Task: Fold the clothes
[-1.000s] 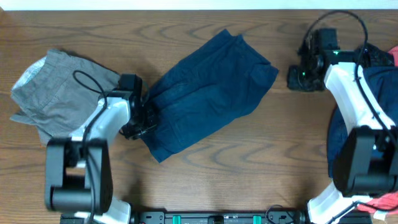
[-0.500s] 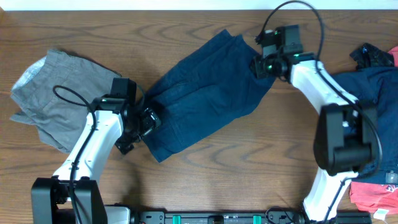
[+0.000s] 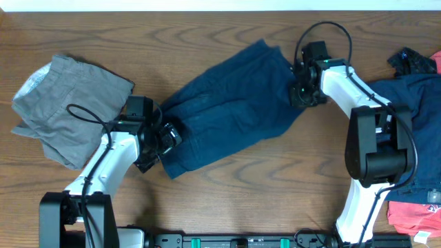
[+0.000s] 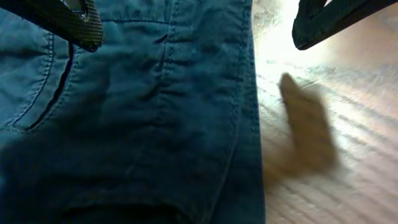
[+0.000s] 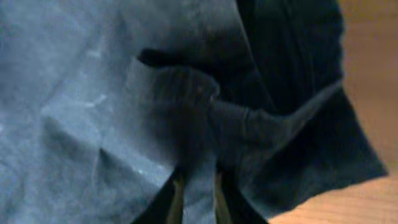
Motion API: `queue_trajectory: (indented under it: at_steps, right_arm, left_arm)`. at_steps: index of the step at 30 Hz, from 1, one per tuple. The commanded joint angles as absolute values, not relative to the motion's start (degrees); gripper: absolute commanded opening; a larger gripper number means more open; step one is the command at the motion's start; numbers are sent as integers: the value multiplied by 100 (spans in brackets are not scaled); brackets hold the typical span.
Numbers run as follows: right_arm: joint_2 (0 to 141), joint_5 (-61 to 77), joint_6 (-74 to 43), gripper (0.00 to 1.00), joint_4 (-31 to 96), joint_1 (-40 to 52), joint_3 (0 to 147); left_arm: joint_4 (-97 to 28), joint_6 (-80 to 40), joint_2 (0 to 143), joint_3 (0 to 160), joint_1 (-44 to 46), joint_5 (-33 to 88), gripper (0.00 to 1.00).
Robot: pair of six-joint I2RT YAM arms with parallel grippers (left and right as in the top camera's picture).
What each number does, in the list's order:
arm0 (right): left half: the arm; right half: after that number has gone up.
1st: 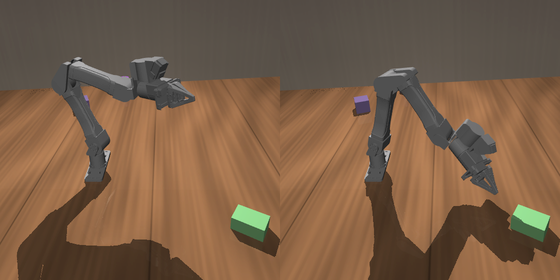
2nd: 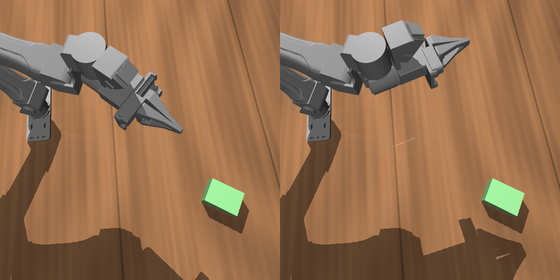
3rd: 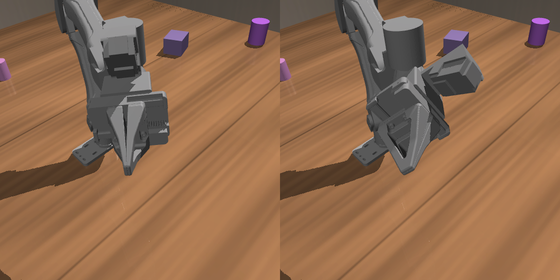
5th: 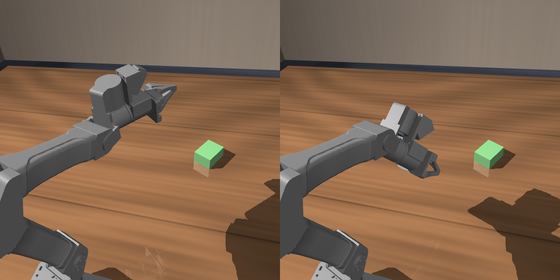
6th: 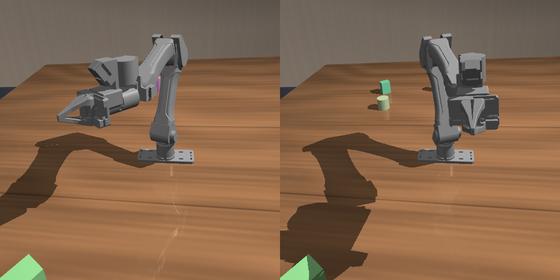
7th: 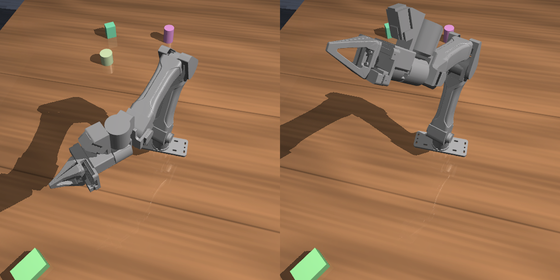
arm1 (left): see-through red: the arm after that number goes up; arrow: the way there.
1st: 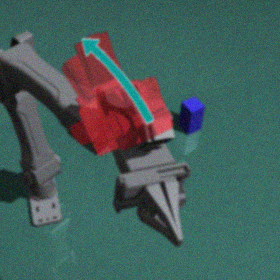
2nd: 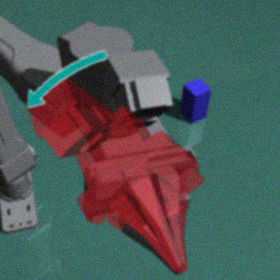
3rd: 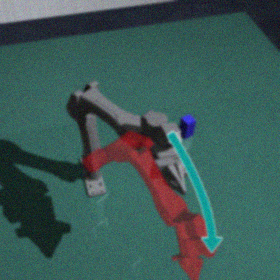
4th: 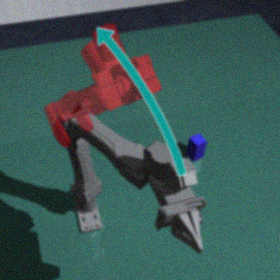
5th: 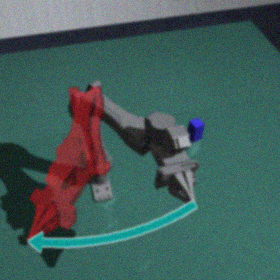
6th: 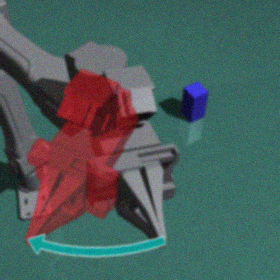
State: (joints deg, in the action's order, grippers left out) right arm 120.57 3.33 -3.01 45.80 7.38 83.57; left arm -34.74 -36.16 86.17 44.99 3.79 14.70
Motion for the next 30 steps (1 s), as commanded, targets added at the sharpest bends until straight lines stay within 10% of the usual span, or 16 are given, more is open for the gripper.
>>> queue_trajectory:
  at_steps: [1,13,22,30]
  right_arm:
    - [12140,-268,-766,15,5076,655,8248]
    - [11544,-854,-1476,11,6020,602,8261]
    - [10637,545,-742,17,5872,690,8261]
    - [10700,2648,836,1,5905,1343,7950]
  left_arm:
    - [-3369,-3260,8742,4407,366,1575,98]
    - [-2729,-3109,9596,4407,366,1916,99]
    - [-2759,-2432,9902,4423,362,3048,6]
    - [-4871,-1942,9369,5349,167,3044,6]
